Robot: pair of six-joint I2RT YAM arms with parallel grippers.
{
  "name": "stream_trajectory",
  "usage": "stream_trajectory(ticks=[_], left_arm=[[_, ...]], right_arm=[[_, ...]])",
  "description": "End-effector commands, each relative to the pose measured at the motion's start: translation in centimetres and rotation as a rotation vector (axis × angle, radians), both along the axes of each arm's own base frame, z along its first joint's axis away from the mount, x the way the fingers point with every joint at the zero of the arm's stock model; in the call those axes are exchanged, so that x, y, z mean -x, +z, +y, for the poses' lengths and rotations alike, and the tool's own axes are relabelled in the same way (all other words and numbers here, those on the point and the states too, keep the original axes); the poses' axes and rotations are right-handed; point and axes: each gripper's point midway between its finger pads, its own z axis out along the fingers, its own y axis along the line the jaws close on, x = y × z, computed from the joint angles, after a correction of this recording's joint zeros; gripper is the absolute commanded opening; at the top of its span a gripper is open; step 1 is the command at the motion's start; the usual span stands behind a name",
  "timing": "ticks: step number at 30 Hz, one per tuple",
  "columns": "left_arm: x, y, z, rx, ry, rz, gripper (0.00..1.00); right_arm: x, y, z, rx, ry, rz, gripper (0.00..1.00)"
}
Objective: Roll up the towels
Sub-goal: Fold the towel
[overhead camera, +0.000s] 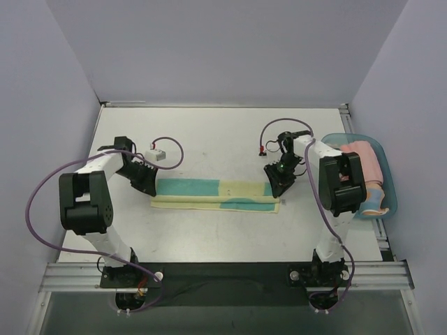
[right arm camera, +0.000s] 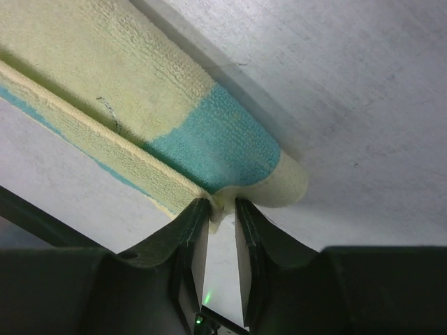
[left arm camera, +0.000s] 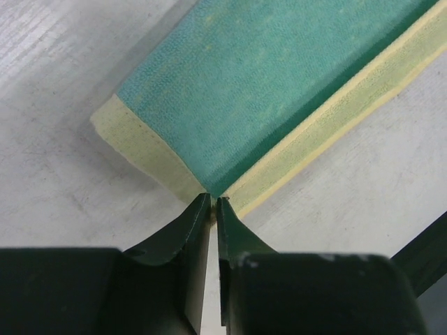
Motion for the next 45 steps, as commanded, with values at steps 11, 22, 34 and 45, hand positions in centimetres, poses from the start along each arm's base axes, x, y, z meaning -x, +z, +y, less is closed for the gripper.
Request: stream_trajectory(ticks=[11, 22, 34, 45], left_arm=[[2.8, 3.3, -1.2, 0.102, -0.152, -0.048, 0.34], [1.7, 4.2, -2.5, 0.142, -0.115, -0.077, 0.32], [1.2, -1.9, -1.9, 0.060, 0.145, 0.068, 0.22], [-2.3, 4.8, -5.0, 0.289, 0.175, -0.027, 0.26]], right_arm=[[5.9, 4.4, -0.1, -0.110, 0.164, 0.092, 0.38], [4.0, 4.4, 1.4, -0.109, 0.013, 0.076, 0.25], [-0.2, -1.0, -0.6, 0.243, -0.059, 0.046, 0.28], [-5.6, 7.6, 3.5, -0.165, -0.103, -0.068, 0.34]])
